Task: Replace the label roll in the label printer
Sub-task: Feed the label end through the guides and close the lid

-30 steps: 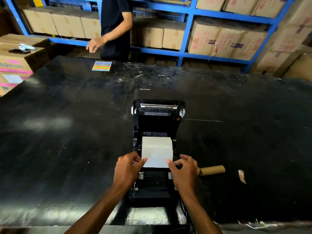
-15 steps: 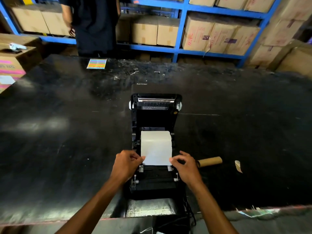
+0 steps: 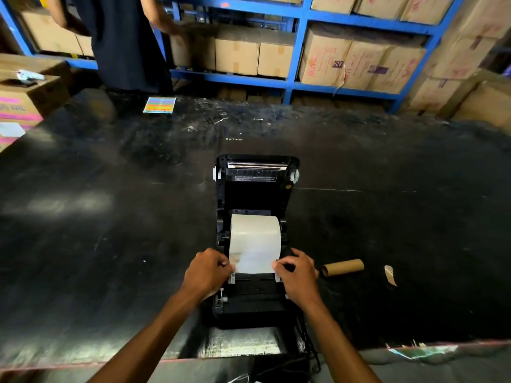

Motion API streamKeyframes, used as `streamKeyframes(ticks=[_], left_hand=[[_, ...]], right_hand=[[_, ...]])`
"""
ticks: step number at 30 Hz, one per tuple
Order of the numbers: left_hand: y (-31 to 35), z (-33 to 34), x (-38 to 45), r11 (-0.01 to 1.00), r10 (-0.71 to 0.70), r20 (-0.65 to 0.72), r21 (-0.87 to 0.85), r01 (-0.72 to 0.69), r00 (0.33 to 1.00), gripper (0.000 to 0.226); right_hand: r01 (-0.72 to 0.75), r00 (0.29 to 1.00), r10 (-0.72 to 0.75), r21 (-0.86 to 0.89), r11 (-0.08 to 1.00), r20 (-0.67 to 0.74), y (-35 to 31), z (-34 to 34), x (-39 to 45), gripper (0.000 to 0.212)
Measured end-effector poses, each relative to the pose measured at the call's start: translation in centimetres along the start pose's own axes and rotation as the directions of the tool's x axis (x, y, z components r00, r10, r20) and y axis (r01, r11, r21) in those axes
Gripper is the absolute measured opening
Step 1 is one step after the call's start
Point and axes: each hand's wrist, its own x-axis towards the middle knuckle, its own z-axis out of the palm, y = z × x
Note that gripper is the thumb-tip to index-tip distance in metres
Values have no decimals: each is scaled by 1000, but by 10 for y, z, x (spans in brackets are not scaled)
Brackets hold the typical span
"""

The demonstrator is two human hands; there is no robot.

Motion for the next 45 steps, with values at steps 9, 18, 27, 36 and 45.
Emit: streamKeyframes(ticks=[9,18,27,36,45], left_hand=[[1,-6,2,999,-23,79,-46,26,997,34],[11,-8,-2,999,-50,75,11,49,996,42],[11,-14,-1,996,-72,112,-35,77,991,32],[15,-17,6,987,-136,168,-61,148,976,12],[15,-17,7,980,-177,169,-62,189,970,14]], right_hand=[[21,978,-19,-7,1000,206,0,-17,12,8],[30,984,-15,-85,996,176,-2,-17,13,11],[72,951,-40,-94,993,306,-8,-26,21,25],[18,982,-31,71,997,187,2,-19,10,12],[24,984,-36,66,997,175,1,-19,10,10]])
